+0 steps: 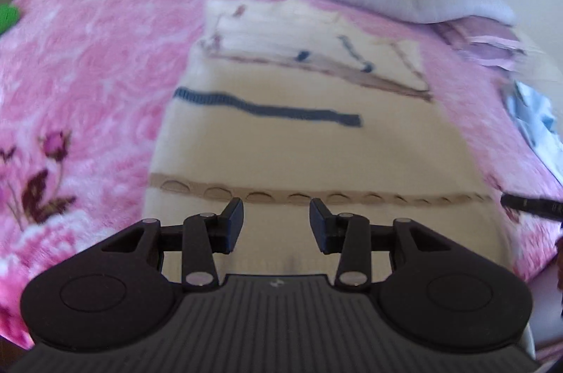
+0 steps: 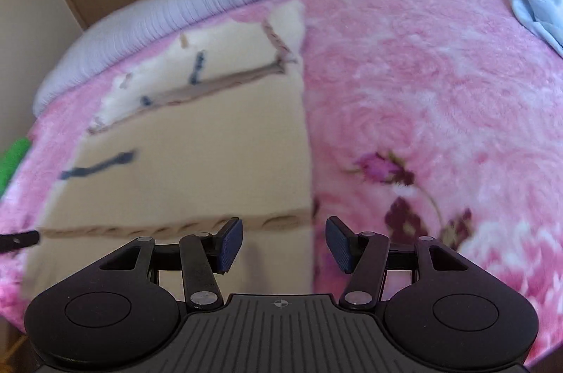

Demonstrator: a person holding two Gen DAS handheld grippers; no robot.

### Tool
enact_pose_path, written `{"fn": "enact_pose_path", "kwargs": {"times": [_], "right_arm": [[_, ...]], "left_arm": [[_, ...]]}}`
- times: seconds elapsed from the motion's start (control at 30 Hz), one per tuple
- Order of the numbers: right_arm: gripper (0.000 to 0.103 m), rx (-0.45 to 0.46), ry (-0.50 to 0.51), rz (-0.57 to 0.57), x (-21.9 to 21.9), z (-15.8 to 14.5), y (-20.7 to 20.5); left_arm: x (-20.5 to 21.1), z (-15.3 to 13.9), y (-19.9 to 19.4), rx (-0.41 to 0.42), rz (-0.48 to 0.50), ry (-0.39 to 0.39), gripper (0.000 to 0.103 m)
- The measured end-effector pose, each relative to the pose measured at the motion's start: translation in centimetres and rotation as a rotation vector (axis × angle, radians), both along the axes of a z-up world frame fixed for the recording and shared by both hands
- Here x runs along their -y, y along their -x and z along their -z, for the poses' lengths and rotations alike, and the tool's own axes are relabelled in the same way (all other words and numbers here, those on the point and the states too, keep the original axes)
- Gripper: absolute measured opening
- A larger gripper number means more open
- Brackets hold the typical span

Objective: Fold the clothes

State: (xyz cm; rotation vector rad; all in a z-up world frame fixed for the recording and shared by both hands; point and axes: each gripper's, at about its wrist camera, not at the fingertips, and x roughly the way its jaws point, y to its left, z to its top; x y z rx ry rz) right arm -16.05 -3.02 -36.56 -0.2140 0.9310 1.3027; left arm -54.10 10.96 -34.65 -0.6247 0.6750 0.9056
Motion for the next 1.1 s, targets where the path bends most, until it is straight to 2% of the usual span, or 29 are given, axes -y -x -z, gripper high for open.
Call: {"fn": "enact_pose_path", "kwargs": {"times": [0.07, 0.17, 0.37, 0.5, 0.63, 0.73, 0.83, 0.97, 1.1], "right_arm": [[0.057, -0.02, -0.014, 0.036, 1.6, -0.9, -0.1], [0.057, -0.069, -0.013, 0.027, 3.3, -1.5, -0.4], [0.057, -0.278, -0.007, 0.112, 5.2, 0.6, -2.0], [0.057, -0.367, 0.017, 0.176, 5.4, 2.4, -3.5], [0.057, -0.493, 0.034, 0.178, 5.1, 4.1, -4.9], [0.057, -0.588, 0.011, 0.183, 4.9, 5.2, -5.7], [0.057, -0.663, -0.013, 0.179, 4.6, 6.1, -6.5], [0.056, -0.689, -0.045, 0.145, 3.5, 6.7, -6.4], [0.035, -0.703, -0.046, 0.076, 1.9, 7.6, -5.6]], "left_arm": [[0.5, -0.2, 1.0, 0.007, -0.019, 0.004, 0.038], [1.4, -0.1, 3.3, 0.073, -0.04, 0.003, 0.038], [0.3, 1.2, 7.9, 0.129, -0.125, 0.063, 0.038], [-1.7, 2.1, 9.6, 0.156, -0.154, 0.095, 0.038], [-4.1, 4.3, 10.1, 0.214, -0.181, 0.182, 0.038], [-5.3, 6.4, 9.7, 0.282, -0.177, 0.264, 0.038], [-5.8, 7.3, 9.5, 0.327, -0.179, 0.275, 0.039], [-5.8, 8.0, 10.1, 0.399, -0.179, 0.291, 0.038], [-5.4, 8.6, 10.2, 0.461, -0.175, 0.315, 0.038]]}}
